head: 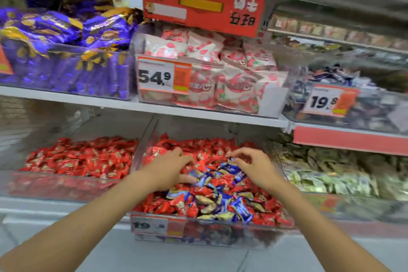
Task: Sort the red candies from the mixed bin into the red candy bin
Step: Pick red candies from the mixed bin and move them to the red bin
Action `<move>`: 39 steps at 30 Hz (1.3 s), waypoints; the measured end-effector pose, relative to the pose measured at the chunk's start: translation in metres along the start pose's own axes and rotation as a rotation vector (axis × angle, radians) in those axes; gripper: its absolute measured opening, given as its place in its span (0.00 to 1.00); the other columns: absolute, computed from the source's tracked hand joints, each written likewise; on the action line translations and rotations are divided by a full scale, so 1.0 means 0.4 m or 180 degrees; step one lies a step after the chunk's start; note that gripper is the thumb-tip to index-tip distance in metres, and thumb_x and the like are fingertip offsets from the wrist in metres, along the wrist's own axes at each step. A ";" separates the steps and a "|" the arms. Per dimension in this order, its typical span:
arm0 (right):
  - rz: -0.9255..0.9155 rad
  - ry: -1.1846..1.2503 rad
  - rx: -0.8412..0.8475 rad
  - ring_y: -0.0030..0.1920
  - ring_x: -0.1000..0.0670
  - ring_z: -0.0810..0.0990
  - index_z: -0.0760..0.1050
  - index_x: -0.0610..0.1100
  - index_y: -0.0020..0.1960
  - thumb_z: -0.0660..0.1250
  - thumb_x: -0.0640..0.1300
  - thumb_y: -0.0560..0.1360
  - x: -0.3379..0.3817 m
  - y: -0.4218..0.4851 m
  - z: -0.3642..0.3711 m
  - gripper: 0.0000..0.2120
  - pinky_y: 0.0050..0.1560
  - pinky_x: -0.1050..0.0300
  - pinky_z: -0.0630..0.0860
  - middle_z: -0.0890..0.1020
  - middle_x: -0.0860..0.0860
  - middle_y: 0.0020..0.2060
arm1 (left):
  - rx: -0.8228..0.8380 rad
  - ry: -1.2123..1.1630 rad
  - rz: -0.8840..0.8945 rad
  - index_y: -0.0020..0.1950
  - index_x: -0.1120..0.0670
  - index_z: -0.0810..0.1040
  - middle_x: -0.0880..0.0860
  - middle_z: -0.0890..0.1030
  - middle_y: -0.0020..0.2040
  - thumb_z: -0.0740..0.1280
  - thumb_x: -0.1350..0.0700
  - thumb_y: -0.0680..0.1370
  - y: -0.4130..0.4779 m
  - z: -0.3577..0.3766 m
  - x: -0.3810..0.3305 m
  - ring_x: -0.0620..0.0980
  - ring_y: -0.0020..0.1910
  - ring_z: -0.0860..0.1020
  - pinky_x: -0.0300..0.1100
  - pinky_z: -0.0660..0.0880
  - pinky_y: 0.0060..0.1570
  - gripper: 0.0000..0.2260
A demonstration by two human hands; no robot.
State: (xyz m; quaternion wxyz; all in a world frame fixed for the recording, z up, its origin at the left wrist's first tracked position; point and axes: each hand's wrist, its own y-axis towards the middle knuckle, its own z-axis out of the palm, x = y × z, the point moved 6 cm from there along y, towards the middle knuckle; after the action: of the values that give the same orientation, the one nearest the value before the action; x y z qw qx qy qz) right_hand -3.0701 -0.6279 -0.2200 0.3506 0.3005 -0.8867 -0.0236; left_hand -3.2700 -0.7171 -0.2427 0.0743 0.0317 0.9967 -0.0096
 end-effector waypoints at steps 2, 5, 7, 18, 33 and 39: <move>-0.0017 -0.0061 0.0133 0.51 0.57 0.78 0.79 0.49 0.52 0.66 0.41 0.77 -0.005 0.005 0.013 0.06 0.50 0.67 0.69 0.80 0.55 0.49 | -0.0186 -0.0459 0.0079 0.61 0.50 0.74 0.52 0.73 0.53 0.67 0.45 0.76 0.011 -0.023 0.008 0.53 0.54 0.74 0.43 0.68 0.52 0.16; -0.0053 -0.0076 0.0297 0.57 0.54 0.75 0.78 0.48 0.57 0.64 0.41 0.78 0.020 0.023 0.036 0.09 0.58 0.62 0.69 0.79 0.52 0.57 | -0.0477 -0.0632 0.0082 0.55 0.48 0.75 0.50 0.75 0.50 0.68 0.48 0.76 0.012 -0.048 0.028 0.49 0.48 0.74 0.41 0.70 0.49 0.10; -0.0147 -0.0066 0.0338 0.63 0.52 0.73 0.77 0.48 0.60 0.63 0.42 0.79 0.054 0.050 0.056 0.11 0.66 0.56 0.67 0.77 0.51 0.62 | -0.0743 -0.0810 0.0017 0.52 0.48 0.74 0.49 0.75 0.45 0.68 0.51 0.76 0.008 -0.056 0.042 0.45 0.41 0.73 0.37 0.69 0.43 0.07; -0.0447 -0.1250 0.1083 0.65 0.44 0.64 0.70 0.48 0.56 0.60 0.62 0.76 0.058 0.107 0.206 0.19 0.68 0.43 0.59 0.71 0.47 0.61 | -0.1062 -0.1006 -0.0179 0.60 0.48 0.74 0.48 0.76 0.52 0.61 0.58 0.80 0.006 -0.068 0.061 0.43 0.43 0.74 0.39 0.69 0.43 0.10; 0.0111 0.0329 0.0198 0.30 0.46 0.78 0.74 0.51 0.48 0.61 0.44 0.80 -0.008 0.041 -0.018 0.04 0.32 0.52 0.72 0.82 0.46 0.34 | -0.0027 -0.0120 -0.0119 0.60 0.47 0.73 0.51 0.71 0.56 0.65 0.50 0.78 0.078 -0.009 0.041 0.50 0.48 0.72 0.43 0.70 0.50 0.11; 0.0277 0.0528 0.0271 0.28 0.60 0.77 0.76 0.46 0.56 0.59 0.40 0.81 -0.017 0.011 -0.051 0.08 0.27 0.62 0.69 0.78 0.52 0.38 | -0.0512 -0.0207 -0.0128 0.51 0.48 0.69 0.48 0.78 0.44 0.64 0.49 0.78 0.065 -0.034 0.042 0.50 0.41 0.74 0.46 0.71 0.42 0.06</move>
State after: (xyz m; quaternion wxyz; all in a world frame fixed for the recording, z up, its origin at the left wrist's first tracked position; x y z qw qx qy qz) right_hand -3.0554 -0.6172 -0.2076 0.4104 0.2772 -0.8670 0.0543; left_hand -3.2870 -0.6898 -0.2320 0.1087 0.0053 0.9917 0.0679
